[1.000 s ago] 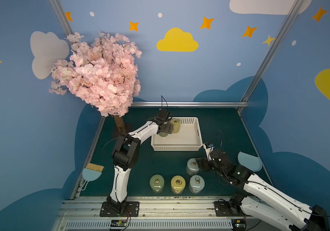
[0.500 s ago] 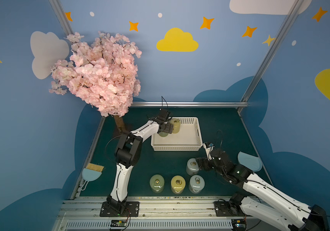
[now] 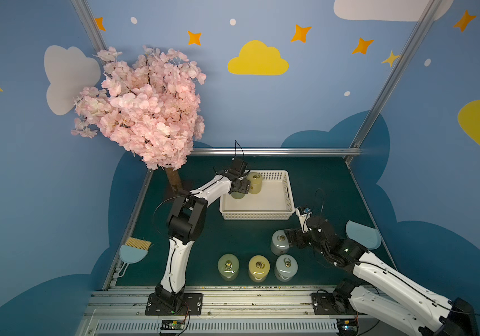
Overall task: Take the tea canister out of the basket
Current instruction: Pick up the tea canister from the basket.
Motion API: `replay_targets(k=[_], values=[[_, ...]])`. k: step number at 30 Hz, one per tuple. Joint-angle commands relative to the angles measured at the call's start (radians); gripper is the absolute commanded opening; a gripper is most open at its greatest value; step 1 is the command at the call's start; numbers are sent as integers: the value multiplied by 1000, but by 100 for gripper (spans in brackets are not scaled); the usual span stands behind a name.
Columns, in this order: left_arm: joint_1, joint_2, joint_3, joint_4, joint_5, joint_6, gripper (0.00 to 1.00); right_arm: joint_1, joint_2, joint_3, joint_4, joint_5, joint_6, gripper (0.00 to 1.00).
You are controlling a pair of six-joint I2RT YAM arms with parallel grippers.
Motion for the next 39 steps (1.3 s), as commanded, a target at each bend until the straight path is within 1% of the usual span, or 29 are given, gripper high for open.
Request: replay_targets(k=[1, 12, 25, 39], values=[[4, -25, 17, -22, 11, 8, 67, -5, -2, -1, 15, -8, -4, 98], [4, -122, -7, -42, 20, 12, 63, -5, -11, 11, 0, -18, 2, 98], [-20, -264, -72, -67, 34, 33, 62, -6, -35, 12, -25, -37, 28, 98], [-65, -442, -203, -57, 35, 29, 62, -5, -81, 5, -76, -52, 71, 98]])
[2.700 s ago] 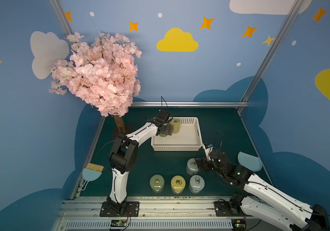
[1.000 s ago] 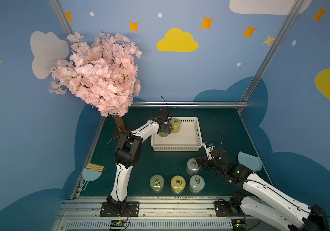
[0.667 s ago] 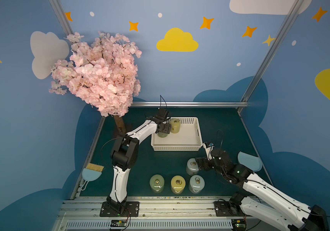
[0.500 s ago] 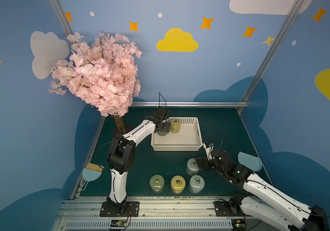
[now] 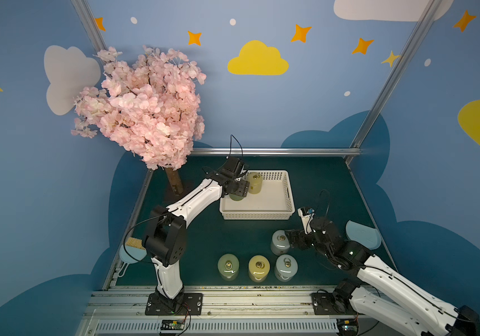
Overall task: Take the tea canister out of the basket
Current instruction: Pick up the tea canister from the basket, then place the tea canister at the center of the board.
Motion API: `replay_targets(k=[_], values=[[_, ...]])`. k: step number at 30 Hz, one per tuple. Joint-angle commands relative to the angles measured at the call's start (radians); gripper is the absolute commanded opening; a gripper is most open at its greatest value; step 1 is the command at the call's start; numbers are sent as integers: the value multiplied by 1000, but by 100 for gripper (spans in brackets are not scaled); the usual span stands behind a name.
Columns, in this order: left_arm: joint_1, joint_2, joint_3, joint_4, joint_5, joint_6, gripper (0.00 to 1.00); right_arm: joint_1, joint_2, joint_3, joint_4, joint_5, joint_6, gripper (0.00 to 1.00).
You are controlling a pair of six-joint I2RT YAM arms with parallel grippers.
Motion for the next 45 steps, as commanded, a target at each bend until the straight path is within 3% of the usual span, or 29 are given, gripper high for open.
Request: replay_targets(k=[1, 31, 45], values=[[-17, -85, -11, 51, 3, 7, 62, -3, -20, 4, -35, -7, 21, 98], [-213, -384, -289, 108, 40, -1, 61, -2, -62, 12, -69, 27, 31, 98], [-334, -435, -385, 121, 27, -19, 60, -2, -70, 15, -62, 45, 44, 98]])
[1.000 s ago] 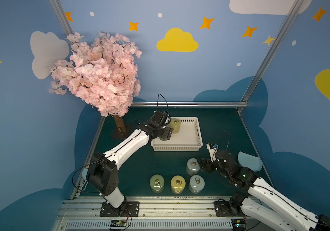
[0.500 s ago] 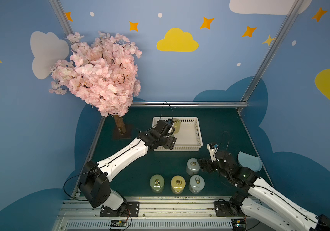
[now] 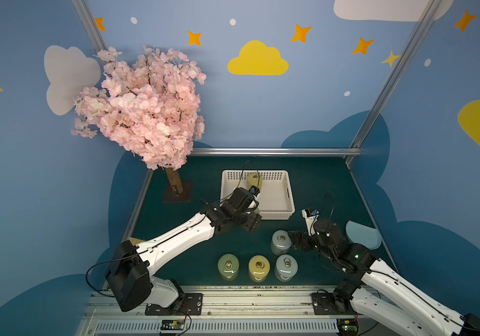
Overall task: Take the tea canister out of the basket
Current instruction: Place the tea canister at the center of the board.
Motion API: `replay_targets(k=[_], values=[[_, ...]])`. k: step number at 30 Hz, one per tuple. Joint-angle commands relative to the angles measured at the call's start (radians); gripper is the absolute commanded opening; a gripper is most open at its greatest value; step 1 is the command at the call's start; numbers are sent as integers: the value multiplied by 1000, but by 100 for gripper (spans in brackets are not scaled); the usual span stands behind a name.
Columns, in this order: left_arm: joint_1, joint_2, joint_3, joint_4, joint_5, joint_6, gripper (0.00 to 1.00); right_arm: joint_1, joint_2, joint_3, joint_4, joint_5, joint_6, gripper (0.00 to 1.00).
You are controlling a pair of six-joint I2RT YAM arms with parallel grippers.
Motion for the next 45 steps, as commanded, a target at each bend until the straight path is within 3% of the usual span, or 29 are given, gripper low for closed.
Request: replay_targets(k=[1, 22, 45], values=[[-28, -42, -5, 67, -11, -12, 60, -2, -12, 17, -7, 23, 16, 98], [-161, -6, -87, 118, -55, -1, 59, -2, -31, 11, -14, 34, 20, 98], [-184, 90, -128, 172, -70, -25, 58, -3, -42, 8, -20, 35, 21, 98]])
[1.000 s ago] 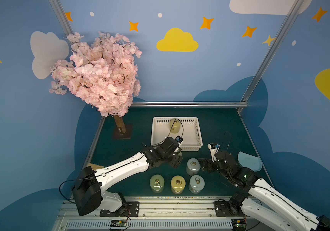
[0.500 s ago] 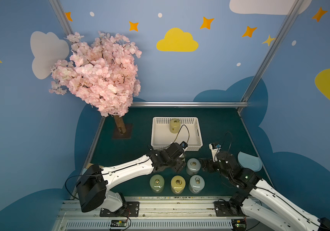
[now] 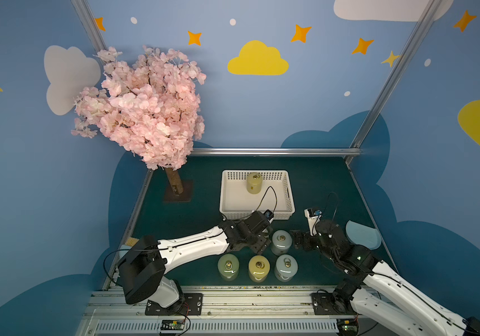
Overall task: Take the tea canister out of the basket
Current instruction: Place the tea canister at the center of the board.
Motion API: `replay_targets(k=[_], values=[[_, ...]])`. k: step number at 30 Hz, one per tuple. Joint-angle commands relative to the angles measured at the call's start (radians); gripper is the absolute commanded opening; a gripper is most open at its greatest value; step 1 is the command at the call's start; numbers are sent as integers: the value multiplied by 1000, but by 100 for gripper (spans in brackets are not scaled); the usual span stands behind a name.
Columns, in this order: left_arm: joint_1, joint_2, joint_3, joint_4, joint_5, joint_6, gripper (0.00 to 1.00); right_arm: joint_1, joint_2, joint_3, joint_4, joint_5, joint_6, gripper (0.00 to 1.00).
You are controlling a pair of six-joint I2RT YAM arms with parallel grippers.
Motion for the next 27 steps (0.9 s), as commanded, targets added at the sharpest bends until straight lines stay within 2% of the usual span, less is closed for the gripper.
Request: replay_targets(k=[1, 27], values=[[-4, 5, 3, 74, -8, -8, 58, -4, -14, 9, -6, 8, 5, 98], [-18, 63, -25, 119, 9, -36, 58, -3, -17, 10, -7, 9, 4, 98]])
